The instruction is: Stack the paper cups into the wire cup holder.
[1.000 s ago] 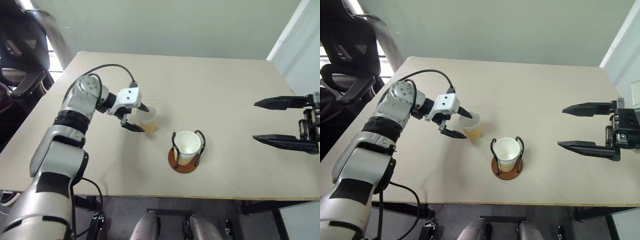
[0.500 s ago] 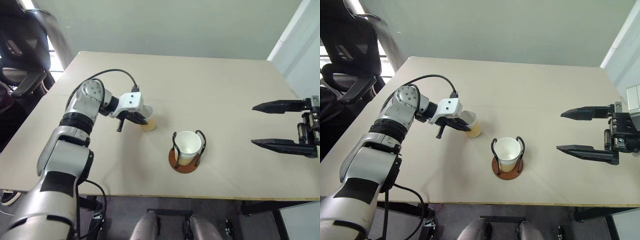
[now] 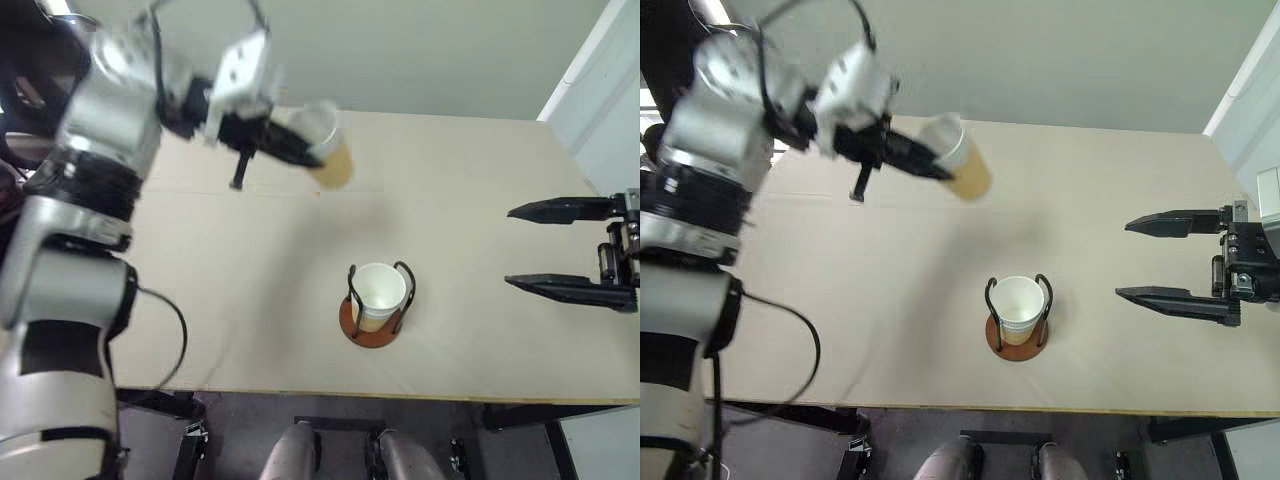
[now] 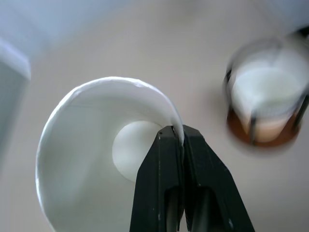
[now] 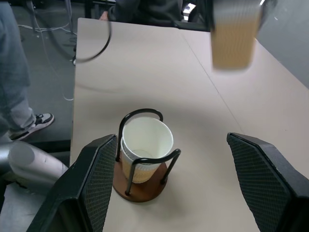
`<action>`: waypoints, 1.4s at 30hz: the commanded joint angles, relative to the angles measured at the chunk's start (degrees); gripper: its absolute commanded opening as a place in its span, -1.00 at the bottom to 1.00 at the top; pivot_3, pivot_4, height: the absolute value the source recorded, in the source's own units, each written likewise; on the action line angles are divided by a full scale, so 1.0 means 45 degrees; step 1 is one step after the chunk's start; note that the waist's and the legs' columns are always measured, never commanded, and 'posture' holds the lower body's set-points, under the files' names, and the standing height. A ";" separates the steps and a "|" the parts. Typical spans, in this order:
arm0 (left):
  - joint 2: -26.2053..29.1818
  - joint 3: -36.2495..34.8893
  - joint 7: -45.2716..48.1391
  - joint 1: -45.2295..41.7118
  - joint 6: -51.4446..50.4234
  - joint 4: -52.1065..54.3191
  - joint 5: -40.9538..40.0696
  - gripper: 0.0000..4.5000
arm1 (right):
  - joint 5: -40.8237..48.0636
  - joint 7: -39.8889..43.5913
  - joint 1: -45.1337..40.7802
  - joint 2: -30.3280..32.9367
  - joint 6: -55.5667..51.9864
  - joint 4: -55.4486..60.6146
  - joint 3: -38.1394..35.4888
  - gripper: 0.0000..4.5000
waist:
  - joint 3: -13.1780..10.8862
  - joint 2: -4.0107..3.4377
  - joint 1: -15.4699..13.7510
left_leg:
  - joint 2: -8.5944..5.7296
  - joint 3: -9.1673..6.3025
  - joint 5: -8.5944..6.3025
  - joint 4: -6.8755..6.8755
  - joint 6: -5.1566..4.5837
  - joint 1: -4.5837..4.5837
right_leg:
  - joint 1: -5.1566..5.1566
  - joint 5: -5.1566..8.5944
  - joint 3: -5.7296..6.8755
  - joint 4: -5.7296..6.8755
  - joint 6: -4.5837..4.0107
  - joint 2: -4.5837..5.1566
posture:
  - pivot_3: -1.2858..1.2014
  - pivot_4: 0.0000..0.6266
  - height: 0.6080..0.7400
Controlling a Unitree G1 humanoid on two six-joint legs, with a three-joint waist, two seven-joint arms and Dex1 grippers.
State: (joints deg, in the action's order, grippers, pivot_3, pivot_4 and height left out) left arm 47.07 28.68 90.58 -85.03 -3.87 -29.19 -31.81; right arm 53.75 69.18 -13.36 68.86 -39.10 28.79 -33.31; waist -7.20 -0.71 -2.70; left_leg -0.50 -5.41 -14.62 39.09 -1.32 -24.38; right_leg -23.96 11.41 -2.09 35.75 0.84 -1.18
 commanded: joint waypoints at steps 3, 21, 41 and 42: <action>0.0601 0.2296 0.0427 -0.0050 -0.0886 0.3700 -0.3710 -0.96 | -0.0048 -0.0091 -0.0219 0.0232 0.0124 0.0132 -0.0522 0.66 | 0.0006 -0.0033 0.0023 | -0.0002 0.0018 -0.0002 -0.0004 0.0004 0.0030 | 0.0012 0.0020 -0.0012 0.0032 0.0005 0.0012 | 0.03 -0.52 1.00; 0.0189 0.6187 0.0427 -0.0474 0.1683 0.2492 -0.3036 -0.96 | 0.0266 -0.0515 0.0287 0.0130 -0.0506 0.0852 -0.1456 0.66 | -0.0003 -0.0048 0.0063 | 0.0000 0.0025 0.0013 0.0003 -0.0015 0.0036 | 0.0013 0.0010 -0.0022 0.0044 -0.0008 0.0011 | 0.03 -0.52 1.00; -0.0325 0.5991 0.0427 -0.0393 0.1741 0.1425 -0.2864 -0.09 | 0.0276 -0.0629 0.0264 0.0126 -0.0484 0.0868 -0.1259 0.66 | -0.0004 -0.0048 0.0057 | -0.0001 0.0025 -0.0002 0.0001 -0.0001 0.0026 | 0.0012 0.0021 -0.0022 0.0035 0.0011 0.0012 | 0.03 -0.52 1.00; -0.0347 0.5951 0.0427 -0.0388 0.1747 0.1388 -0.2852 0.06 | 0.0273 -0.0638 0.0218 0.0140 -0.0458 0.0841 -0.1195 0.66 | -0.0004 -0.0048 0.0057 | -0.0001 0.0025 -0.0002 0.0001 -0.0001 0.0026 | 0.0012 0.0021 -0.0022 0.0035 0.0011 0.0012 | 0.03 -0.52 1.00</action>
State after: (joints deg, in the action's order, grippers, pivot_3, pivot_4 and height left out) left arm 45.46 57.64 90.64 -85.53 3.39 -22.85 -44.50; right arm 54.34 66.43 -11.71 68.88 -41.64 32.23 -37.30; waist -7.21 -0.92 -2.44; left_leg -0.51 -5.30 -14.63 39.10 -1.32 -24.27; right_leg -23.91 11.51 -2.19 35.90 0.89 -1.13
